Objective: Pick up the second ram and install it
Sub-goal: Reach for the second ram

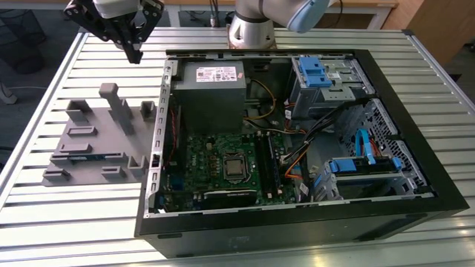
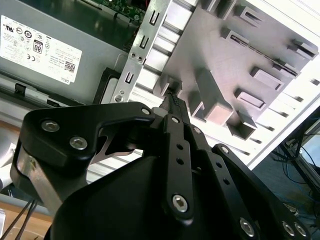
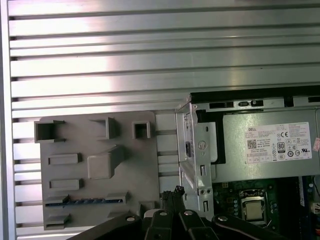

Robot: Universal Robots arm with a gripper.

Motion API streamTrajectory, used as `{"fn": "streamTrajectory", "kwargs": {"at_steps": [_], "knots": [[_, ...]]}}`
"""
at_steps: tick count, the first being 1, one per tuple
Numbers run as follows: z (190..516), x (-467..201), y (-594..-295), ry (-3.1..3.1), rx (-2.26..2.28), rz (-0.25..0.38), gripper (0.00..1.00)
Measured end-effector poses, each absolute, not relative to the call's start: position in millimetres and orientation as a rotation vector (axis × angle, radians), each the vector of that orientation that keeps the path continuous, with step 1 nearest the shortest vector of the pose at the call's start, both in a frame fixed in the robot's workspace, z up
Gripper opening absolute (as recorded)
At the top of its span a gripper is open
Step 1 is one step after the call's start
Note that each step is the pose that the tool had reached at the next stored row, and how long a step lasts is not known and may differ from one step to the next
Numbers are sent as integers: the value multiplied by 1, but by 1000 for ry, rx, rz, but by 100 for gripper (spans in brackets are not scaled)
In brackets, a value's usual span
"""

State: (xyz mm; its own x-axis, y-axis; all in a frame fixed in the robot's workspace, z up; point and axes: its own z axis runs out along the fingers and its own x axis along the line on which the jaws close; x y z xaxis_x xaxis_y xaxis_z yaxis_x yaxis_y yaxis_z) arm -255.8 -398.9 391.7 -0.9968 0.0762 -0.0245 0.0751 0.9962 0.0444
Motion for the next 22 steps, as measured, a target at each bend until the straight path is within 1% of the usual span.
{"fn": "streamTrajectory", "kwargs": {"at_steps": [22], "knots": [[392, -273, -399, 3112, 118, 68, 11]]}}
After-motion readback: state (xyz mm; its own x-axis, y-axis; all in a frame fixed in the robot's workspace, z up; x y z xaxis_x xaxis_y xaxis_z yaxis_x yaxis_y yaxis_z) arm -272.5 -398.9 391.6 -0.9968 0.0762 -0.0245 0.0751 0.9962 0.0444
